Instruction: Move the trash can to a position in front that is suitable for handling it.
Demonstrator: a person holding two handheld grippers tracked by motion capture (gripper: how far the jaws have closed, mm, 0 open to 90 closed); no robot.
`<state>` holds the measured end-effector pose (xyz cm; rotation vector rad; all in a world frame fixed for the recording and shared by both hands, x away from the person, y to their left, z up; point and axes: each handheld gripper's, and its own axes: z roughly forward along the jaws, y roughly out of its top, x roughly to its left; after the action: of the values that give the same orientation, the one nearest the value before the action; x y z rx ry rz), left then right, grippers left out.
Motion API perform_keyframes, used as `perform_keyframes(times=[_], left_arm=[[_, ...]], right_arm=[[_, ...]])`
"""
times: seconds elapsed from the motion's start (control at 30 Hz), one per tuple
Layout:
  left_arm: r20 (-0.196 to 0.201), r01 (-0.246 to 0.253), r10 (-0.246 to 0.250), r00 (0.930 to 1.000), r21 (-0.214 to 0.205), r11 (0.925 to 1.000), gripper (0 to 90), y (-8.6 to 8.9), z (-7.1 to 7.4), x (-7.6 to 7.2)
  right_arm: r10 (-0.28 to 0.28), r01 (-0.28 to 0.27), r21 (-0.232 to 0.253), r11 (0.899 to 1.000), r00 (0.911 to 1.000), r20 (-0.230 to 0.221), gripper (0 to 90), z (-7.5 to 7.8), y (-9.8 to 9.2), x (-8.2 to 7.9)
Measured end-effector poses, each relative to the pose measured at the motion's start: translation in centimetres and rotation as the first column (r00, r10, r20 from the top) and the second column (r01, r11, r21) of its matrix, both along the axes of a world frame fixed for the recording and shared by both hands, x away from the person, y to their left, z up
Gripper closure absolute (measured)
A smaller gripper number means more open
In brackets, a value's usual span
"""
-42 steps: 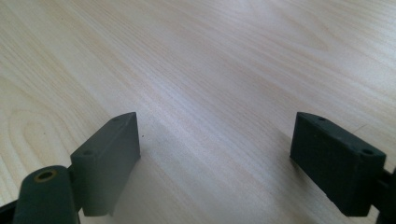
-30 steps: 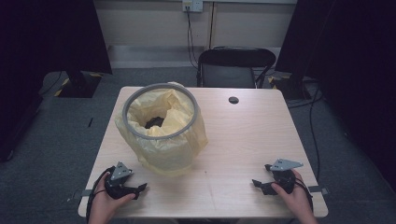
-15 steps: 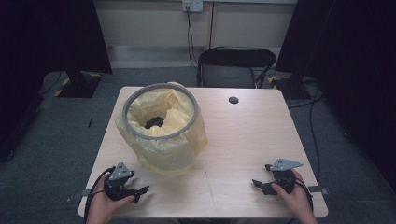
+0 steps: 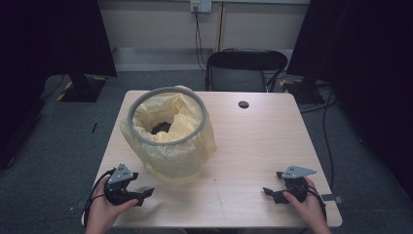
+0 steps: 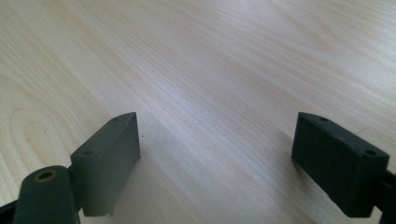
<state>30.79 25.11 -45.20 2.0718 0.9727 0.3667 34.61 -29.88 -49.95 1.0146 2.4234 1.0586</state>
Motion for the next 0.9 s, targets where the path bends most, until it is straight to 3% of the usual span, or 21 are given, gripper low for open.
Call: perform_keyframes(times=[0.53, 0.9], left_arm=[[0.042, 0.03, -0.03, 0.9987, -0.009, 0.9995, 16.5, -1.2, 2.7, 0.7], [0.059, 0.023, -0.021, 0.998, -0.024, 0.9994, 16.5, -1.8, 3.2, 1.4]], right_arm=[[0.0, 0.0, 0.0, 1.0, 1.0, 0.0, 14.4, 0.0, 0.0, 0.0], [-0.001, 0.001, 0.0, 1.0, 1.0, -0.002, 14.2, 0.0, 0.0, 0.0]])
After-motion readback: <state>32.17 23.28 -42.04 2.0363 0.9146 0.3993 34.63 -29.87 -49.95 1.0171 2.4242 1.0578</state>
